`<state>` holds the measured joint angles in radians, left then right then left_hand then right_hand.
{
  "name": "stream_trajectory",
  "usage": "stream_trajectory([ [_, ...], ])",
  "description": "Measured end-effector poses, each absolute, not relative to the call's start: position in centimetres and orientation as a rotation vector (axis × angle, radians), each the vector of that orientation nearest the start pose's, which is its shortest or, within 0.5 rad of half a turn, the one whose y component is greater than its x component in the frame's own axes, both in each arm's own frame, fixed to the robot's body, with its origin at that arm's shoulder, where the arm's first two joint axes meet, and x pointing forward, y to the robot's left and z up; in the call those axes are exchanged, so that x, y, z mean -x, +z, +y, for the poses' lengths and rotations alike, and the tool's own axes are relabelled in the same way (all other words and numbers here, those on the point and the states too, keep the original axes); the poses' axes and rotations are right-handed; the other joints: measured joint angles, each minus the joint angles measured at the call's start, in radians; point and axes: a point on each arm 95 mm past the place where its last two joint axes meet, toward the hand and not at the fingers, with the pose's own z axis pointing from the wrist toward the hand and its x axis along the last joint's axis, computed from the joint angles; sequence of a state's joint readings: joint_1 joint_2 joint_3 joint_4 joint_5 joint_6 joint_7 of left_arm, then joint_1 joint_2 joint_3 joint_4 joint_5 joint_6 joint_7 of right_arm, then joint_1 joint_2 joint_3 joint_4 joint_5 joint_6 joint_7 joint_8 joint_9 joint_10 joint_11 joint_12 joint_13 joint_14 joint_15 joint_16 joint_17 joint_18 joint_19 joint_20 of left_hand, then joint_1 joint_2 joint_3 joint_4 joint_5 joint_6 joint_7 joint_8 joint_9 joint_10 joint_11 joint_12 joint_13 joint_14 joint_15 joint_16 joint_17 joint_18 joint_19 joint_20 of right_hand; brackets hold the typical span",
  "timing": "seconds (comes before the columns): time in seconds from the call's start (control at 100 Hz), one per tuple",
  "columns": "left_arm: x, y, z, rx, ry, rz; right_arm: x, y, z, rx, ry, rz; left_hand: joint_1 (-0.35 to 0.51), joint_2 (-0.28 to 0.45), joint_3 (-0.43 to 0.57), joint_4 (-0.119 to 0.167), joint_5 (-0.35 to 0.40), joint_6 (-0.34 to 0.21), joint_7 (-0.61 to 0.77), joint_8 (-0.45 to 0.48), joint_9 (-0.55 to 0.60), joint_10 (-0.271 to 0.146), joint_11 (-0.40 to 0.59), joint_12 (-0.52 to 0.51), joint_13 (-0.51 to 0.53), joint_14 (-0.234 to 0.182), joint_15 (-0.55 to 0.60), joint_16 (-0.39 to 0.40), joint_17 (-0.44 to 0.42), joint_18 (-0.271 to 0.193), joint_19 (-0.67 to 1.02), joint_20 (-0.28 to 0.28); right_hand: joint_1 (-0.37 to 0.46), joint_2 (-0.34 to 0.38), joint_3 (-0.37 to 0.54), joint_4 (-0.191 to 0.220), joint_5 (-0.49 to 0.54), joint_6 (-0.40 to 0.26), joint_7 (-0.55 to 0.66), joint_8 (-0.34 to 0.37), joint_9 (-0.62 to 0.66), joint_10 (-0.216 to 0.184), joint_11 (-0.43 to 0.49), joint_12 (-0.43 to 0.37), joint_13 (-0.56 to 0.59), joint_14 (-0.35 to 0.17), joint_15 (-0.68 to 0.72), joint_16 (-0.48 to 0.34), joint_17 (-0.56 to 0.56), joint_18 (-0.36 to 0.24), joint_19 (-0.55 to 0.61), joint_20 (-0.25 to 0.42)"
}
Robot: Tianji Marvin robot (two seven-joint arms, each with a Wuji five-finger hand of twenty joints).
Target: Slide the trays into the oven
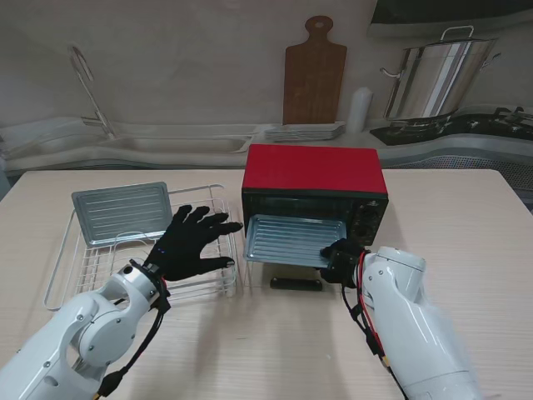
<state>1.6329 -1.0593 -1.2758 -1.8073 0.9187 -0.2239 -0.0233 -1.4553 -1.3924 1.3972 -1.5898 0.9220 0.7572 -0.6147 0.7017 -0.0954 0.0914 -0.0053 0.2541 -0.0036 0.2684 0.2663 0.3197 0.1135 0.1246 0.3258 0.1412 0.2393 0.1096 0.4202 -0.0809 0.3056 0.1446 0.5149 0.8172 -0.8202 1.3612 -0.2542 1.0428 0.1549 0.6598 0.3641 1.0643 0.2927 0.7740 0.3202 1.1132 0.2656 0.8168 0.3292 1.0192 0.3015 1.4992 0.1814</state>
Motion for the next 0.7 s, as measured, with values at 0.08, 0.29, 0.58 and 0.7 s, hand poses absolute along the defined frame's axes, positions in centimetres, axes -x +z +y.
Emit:
stream_trajectory([
  [0.08, -37.62, -26.43, -2.28, 1.023, -1.770, 1.569, -42.42, -33.52, 0.90, 2.720, -1.038, 0.488, 0.000, 0.000, 0.000, 0.000, 0.000, 0.000, 0.000, 0.000, 0.000, 0.000, 0.000, 0.000, 0.000, 0.000, 0.000, 0.000, 0.000, 0.000, 0.000, 0.000, 0.000, 0.000, 0.000, 0.000, 0.000, 0.000, 0.000, 0.000, 0.000, 0.000, 0.000, 0.000, 0.000, 0.000, 0.000, 0.000, 0.000, 0.000, 0.000, 0.000],
  [0.29, -37.61, -26.40, -2.22, 1.021, -1.766, 1.571, -42.43, -33.53, 0.89, 2.714, -1.049, 0.498, 0.000, 0.000, 0.000, 0.000, 0.000, 0.000, 0.000, 0.000, 0.000, 0.000, 0.000, 0.000, 0.000, 0.000, 0.000, 0.000, 0.000, 0.000, 0.000, 0.000, 0.000, 0.000, 0.000, 0.000, 0.000, 0.000, 0.000, 0.000, 0.000, 0.000, 0.000, 0.000, 0.000, 0.000, 0.000, 0.000, 0.000, 0.000, 0.000, 0.000],
  [0.58, -37.58, -26.33, -2.22, 1.016, -1.767, 1.570, -42.49, -33.54, 0.91, 2.715, -1.055, 0.520, 0.000, 0.000, 0.000, 0.000, 0.000, 0.000, 0.000, 0.000, 0.000, 0.000, 0.000, 0.000, 0.000, 0.000, 0.000, 0.000, 0.000, 0.000, 0.000, -0.001, 0.000, 0.000, 0.000, 0.000, 0.000, 0.000, 0.000, 0.000, 0.000, 0.000, 0.000, 0.000, 0.000, 0.000, 0.000, 0.000, 0.000, 0.000, 0.000, 0.000],
  [0.7, -37.56, -26.30, -2.22, 1.013, -1.771, 1.567, -42.59, -33.64, 0.94, 2.728, -1.054, 0.533, 0.000, 0.000, 0.000, 0.000, 0.000, 0.000, 0.000, 0.000, 0.000, 0.000, 0.000, 0.000, 0.000, 0.000, 0.000, 0.000, 0.000, 0.000, 0.000, -0.001, 0.000, 0.000, 0.000, 0.000, 0.000, 0.000, 0.000, 0.000, 0.000, 0.000, 0.000, 0.000, 0.000, 0.000, 0.000, 0.000, 0.000, 0.000, 0.000, 0.000],
])
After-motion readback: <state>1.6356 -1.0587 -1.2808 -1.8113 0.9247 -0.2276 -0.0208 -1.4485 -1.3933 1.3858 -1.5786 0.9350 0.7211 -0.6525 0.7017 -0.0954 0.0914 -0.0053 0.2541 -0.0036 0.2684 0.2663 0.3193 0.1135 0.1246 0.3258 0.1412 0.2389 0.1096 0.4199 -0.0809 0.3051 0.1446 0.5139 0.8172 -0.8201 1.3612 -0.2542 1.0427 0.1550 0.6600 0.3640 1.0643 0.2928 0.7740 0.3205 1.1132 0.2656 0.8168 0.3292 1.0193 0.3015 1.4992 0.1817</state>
